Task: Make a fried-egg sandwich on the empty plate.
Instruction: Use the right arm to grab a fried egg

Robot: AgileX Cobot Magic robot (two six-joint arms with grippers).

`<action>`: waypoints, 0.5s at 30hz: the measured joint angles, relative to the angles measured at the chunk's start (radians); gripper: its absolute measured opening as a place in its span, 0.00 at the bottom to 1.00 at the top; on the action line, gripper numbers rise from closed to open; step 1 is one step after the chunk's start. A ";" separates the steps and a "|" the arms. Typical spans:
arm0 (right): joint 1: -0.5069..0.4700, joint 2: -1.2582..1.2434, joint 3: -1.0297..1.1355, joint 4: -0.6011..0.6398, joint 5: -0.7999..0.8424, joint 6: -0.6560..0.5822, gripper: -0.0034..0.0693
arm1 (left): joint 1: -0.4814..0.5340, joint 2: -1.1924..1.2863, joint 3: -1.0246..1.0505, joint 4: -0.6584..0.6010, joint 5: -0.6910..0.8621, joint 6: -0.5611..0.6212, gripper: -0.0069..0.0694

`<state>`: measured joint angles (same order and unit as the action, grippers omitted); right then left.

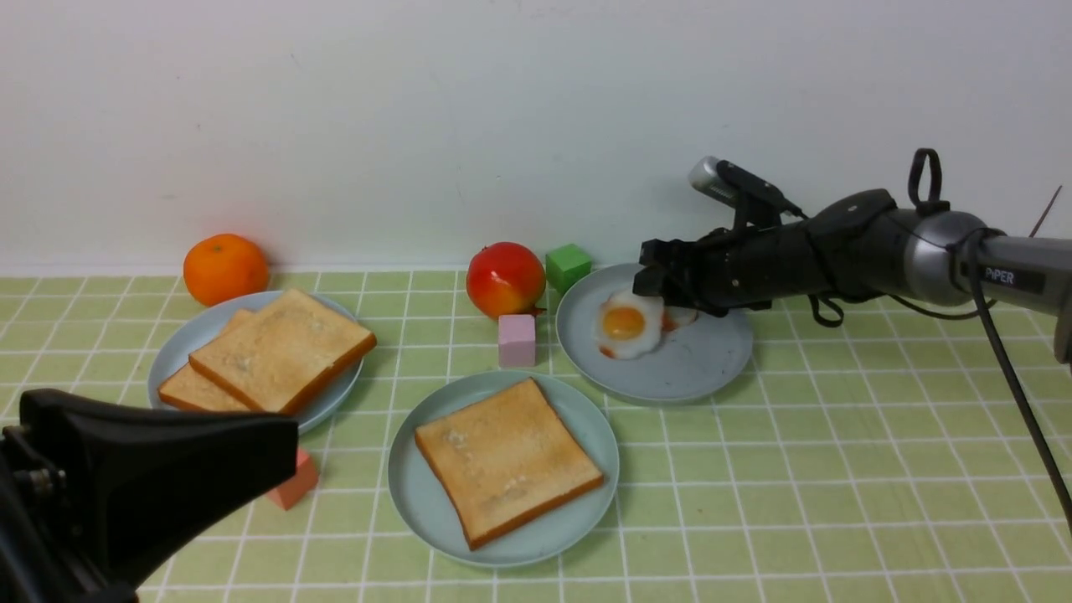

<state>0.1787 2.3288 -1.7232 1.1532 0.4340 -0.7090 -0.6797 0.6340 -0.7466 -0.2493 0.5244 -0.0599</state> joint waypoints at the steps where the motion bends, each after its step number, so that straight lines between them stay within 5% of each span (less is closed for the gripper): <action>1: 0.000 0.000 0.000 -0.005 0.001 0.000 0.38 | 0.000 0.000 0.000 0.000 0.000 0.000 0.07; 9: 0.000 0.000 -0.005 -0.008 0.009 0.000 0.16 | 0.000 0.000 0.000 0.000 0.001 0.000 0.08; 15: -0.024 -0.006 -0.006 0.045 0.101 0.000 0.15 | 0.000 0.000 0.000 0.000 0.002 0.000 0.08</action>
<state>0.1542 2.3225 -1.7290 1.1979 0.5354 -0.7090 -0.6797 0.6340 -0.7466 -0.2493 0.5264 -0.0599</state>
